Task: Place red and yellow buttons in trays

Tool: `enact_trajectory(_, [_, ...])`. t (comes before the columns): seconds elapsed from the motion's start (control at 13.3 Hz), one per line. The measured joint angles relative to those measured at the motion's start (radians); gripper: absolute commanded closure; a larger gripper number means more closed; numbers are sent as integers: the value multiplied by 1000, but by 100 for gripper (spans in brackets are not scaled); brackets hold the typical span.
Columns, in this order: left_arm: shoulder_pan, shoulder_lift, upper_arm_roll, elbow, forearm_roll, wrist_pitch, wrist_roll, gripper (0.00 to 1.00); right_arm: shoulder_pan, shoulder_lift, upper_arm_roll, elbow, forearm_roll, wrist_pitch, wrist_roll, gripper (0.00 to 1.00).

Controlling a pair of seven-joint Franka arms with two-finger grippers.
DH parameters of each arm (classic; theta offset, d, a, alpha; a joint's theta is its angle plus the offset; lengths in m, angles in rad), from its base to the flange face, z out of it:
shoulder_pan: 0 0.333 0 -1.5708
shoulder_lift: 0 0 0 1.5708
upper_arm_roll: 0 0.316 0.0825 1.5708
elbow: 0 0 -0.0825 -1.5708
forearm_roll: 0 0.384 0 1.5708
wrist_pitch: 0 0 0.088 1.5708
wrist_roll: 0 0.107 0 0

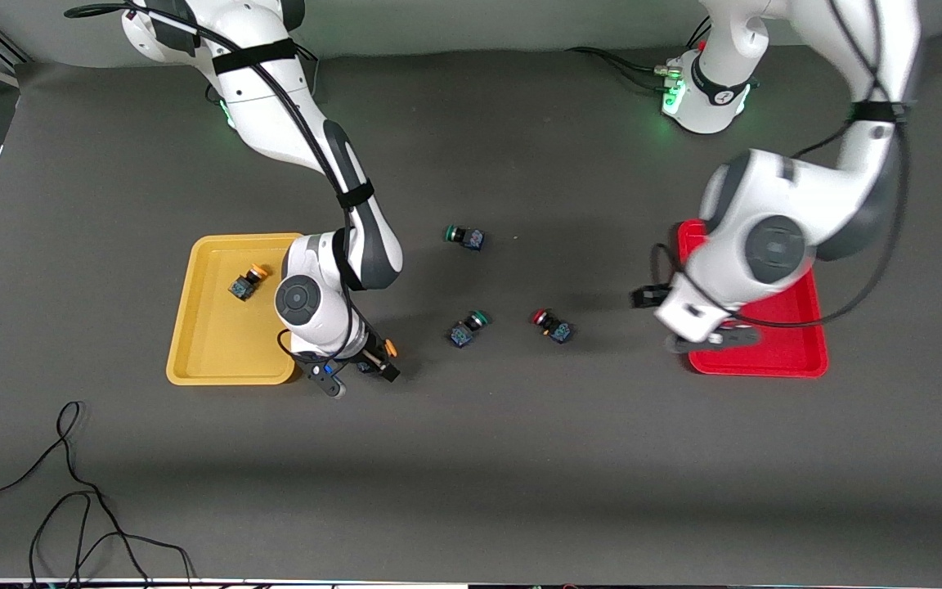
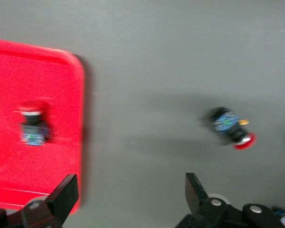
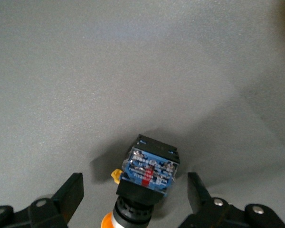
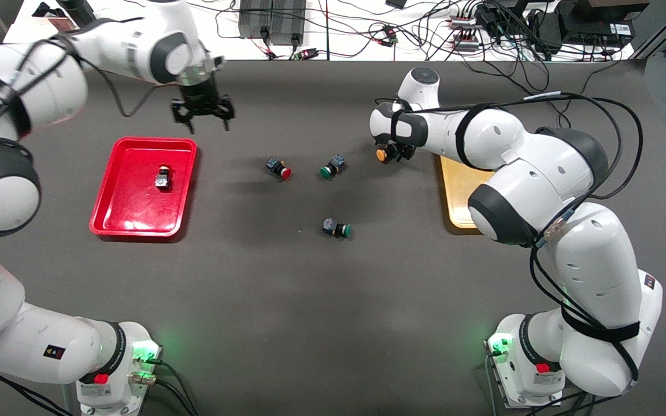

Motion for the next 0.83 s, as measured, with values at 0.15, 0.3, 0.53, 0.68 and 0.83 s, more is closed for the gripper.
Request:
enact_trajectory(0.15, [-52,61,-1,40,-7,17,-184,0,-4,1,-1,1,0,0,-20,36])
enact_trajectory(0.3, [-72,129,-2,56,-57,69,-330,0,-9,1,-2,3,1,-1,-33,47])
enact_trajectory(0.53, [-88,203,-2,63,-81,212,-561,0,-12,-1,-3,7,1,-3,-39,64])
enact_trajectory(0.68, [-113,250,-3,65,-81,304,-668,0,-13,-4,-3,9,1,-5,-46,72])
enact_trajectory(0.83, [-135,295,-3,68,-81,355,-704,0,-13,-5,-3,12,1,-17,-54,76])
